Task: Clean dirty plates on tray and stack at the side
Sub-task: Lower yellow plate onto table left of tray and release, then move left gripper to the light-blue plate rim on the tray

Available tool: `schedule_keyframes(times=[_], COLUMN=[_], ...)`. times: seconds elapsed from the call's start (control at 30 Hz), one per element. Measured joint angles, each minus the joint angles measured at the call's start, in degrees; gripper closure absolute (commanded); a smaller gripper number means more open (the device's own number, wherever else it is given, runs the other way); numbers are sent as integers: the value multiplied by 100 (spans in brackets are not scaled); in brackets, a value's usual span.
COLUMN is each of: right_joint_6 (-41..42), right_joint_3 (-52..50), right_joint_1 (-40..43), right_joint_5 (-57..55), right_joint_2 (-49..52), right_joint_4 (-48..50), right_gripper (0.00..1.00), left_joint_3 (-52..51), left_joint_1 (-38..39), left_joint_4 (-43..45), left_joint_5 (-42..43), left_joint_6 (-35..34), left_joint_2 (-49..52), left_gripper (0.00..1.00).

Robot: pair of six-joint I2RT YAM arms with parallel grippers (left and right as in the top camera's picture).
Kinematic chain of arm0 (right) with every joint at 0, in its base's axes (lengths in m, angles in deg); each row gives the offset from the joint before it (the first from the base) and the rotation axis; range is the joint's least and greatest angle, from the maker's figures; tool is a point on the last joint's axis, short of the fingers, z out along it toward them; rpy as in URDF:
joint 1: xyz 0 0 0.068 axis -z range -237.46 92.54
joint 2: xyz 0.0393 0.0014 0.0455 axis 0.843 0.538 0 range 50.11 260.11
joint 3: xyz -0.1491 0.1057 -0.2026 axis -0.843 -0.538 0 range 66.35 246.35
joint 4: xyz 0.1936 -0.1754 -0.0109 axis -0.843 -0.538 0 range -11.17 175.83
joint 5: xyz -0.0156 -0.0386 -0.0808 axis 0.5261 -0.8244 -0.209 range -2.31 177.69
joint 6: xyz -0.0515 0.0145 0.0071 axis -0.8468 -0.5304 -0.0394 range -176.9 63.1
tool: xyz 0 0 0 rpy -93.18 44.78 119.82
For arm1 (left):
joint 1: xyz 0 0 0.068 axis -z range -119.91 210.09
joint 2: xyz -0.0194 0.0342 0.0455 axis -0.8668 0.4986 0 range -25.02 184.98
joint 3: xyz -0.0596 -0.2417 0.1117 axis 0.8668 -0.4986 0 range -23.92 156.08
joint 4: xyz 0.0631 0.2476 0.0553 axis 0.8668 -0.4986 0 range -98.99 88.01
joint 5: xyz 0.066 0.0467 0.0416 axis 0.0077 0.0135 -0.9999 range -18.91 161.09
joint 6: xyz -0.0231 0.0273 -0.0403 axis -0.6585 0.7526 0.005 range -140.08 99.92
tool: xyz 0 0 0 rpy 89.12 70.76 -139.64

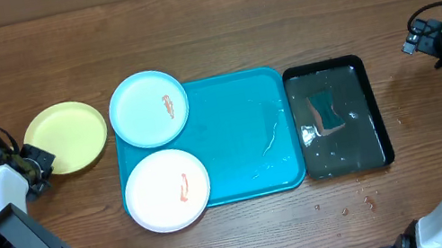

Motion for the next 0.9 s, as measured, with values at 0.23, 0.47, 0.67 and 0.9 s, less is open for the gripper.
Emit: schedule_keyframes(times=[0.23,0.47,0.67,0.9], right_joint_6=[2,2,2,2], right_joint_3=[0,0,2,0], right_joint_1=[2,2,0,0], right_joint_5=[-2,0,0,-2], right_joint_2=[0,0,0,0], right_joint_4=[0,2,0,2], right_gripper=[0,0,0,0], left_joint_3=[-9,-9,-9,490], left_joint_1=[17,142,149,153], left_joint_4=[50,114,92,-868], left_joint_5=[20,28,63,608], left_joint_6=[0,0,81,330], left_joint_2=[2,2,2,2], left_gripper=[95,88,55,52])
